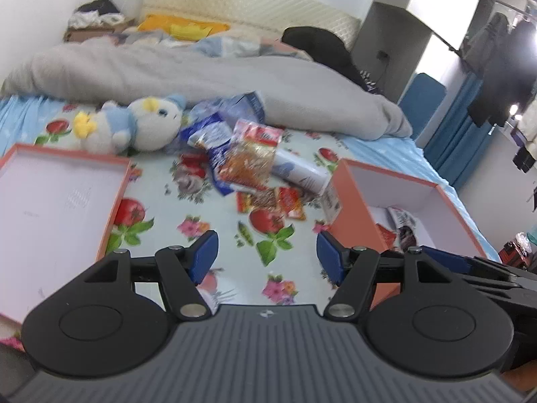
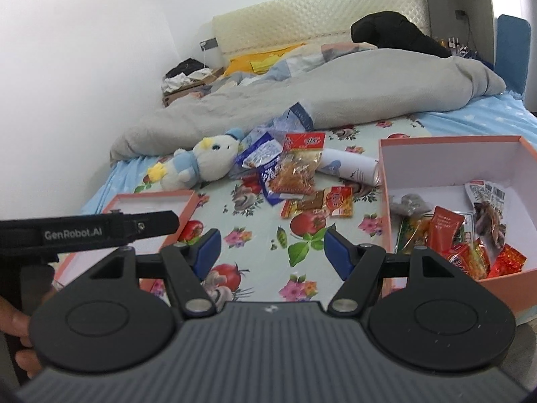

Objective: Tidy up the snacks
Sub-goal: 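Withdraw both open tools from the box back toward the snack pile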

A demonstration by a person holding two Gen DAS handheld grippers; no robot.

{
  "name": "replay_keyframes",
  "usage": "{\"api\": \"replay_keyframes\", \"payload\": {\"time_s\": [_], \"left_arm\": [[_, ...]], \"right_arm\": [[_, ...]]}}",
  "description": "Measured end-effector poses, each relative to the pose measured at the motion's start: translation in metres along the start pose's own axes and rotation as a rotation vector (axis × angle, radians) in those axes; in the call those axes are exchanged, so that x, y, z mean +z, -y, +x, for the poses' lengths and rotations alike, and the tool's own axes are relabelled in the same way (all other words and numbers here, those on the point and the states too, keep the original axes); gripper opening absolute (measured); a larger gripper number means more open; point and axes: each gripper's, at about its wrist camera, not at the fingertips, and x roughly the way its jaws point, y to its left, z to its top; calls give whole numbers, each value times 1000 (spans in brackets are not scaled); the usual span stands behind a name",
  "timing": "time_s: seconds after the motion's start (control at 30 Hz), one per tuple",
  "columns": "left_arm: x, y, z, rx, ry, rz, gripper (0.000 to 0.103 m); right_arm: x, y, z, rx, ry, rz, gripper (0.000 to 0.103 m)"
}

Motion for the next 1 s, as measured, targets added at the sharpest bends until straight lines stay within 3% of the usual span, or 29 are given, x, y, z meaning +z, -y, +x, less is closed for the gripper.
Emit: {"api": "replay_keyframes", "payload": {"time_s": [0.27,0.57,1.0], "left_arm": [[-6,-26,30,10,-36,-55,70],[6,-34,65,5,-24,-63,70],[25,-79,158,1,-24,-132,70]], "right_arm": [[-12,3,26,-15,-77,16,70],[-2,16,54,-33,-90,7,70],[8,27,136,-30,-130,-45,70]]}}
